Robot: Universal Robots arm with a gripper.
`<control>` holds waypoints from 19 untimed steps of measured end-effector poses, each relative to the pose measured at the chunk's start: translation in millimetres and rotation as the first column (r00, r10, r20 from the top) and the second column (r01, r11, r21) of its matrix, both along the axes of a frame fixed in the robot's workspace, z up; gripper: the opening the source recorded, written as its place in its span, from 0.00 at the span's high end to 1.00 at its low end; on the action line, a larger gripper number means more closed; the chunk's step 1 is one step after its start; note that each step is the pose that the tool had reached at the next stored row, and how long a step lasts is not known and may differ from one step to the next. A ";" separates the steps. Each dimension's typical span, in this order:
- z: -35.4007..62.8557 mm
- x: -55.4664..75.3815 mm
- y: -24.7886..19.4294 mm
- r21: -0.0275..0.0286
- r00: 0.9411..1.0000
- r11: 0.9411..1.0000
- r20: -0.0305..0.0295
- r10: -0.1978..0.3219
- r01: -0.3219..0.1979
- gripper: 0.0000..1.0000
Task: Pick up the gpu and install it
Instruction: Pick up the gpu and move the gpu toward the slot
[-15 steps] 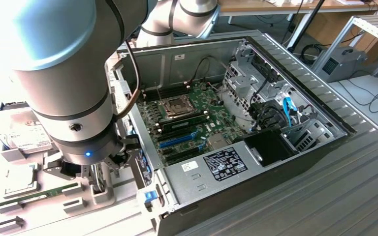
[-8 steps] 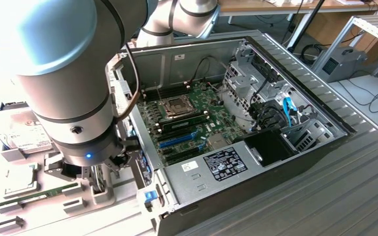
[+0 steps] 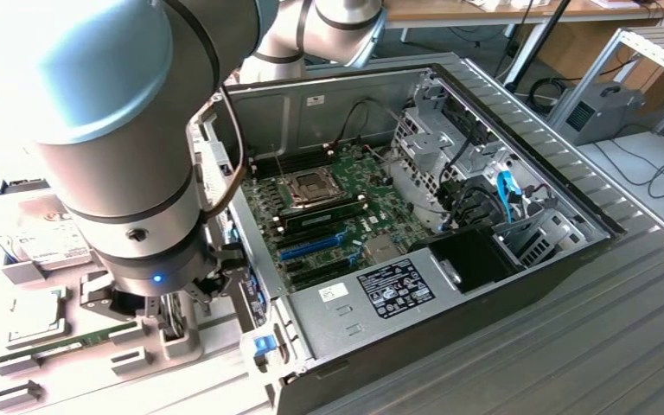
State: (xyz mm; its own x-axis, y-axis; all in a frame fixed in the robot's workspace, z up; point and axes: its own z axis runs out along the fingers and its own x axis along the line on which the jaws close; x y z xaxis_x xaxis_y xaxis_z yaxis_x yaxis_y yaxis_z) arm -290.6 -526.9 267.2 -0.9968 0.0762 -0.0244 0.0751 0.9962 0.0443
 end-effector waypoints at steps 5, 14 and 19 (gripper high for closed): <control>-3.7 0.0 0.0 0.000 1.000 1.000 0.000 0.000 0.000 0.52; -9.7 -0.1 0.0 0.000 1.000 1.000 0.000 0.000 0.000 0.52; -13.6 -0.1 -0.1 -0.001 1.000 1.000 -0.001 0.000 0.000 0.52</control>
